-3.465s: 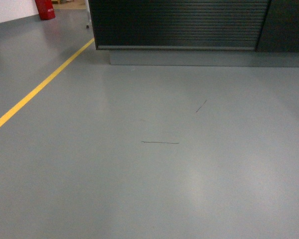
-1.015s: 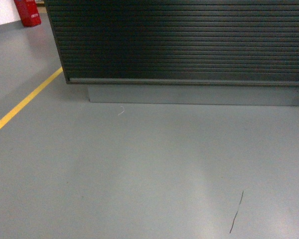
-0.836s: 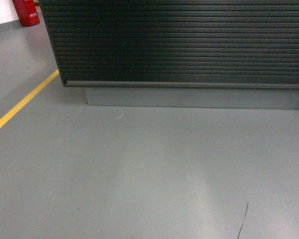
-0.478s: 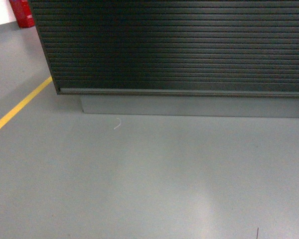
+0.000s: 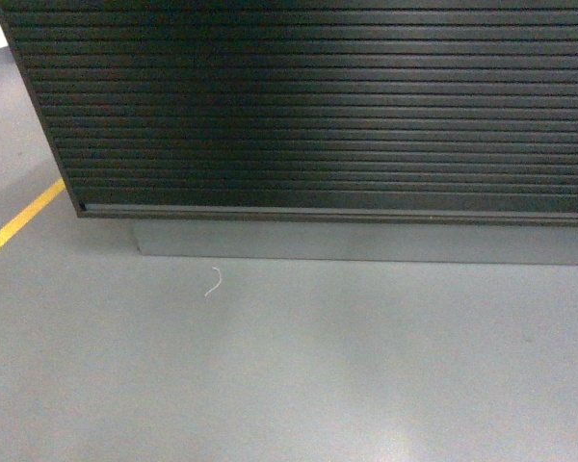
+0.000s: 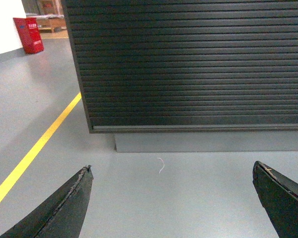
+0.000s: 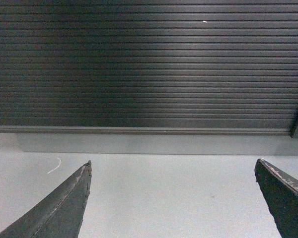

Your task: Place dark red mango on scale at checkout

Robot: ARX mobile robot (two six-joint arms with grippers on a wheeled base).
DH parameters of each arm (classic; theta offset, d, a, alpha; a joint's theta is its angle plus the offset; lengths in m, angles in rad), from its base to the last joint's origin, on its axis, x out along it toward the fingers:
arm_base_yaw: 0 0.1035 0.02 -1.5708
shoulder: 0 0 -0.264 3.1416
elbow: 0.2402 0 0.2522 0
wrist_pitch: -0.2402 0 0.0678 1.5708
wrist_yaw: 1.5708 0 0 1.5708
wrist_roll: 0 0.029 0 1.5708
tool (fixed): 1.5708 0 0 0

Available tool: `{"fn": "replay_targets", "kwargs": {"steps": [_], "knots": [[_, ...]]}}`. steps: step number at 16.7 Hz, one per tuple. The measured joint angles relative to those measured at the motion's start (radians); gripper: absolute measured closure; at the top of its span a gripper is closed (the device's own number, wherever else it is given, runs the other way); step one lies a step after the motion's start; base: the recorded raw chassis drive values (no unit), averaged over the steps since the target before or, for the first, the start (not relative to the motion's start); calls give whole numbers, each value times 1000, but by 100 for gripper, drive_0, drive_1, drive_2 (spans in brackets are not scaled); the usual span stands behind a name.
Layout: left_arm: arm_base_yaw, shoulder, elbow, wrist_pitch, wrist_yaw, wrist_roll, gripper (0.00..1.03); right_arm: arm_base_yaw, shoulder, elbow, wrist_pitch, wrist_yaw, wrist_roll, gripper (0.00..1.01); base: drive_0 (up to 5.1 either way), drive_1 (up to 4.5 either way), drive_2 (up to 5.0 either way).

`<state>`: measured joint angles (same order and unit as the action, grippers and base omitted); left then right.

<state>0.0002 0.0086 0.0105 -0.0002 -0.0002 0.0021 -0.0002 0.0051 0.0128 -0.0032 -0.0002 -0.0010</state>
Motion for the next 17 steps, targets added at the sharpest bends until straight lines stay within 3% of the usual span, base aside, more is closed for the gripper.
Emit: {"fn": "replay_targets", "kwargs": {"steps": [17], "knots": [[0,0,0,-2,0,0,5,0,0,0,-2,0,0,3,0,430,-431]]}}
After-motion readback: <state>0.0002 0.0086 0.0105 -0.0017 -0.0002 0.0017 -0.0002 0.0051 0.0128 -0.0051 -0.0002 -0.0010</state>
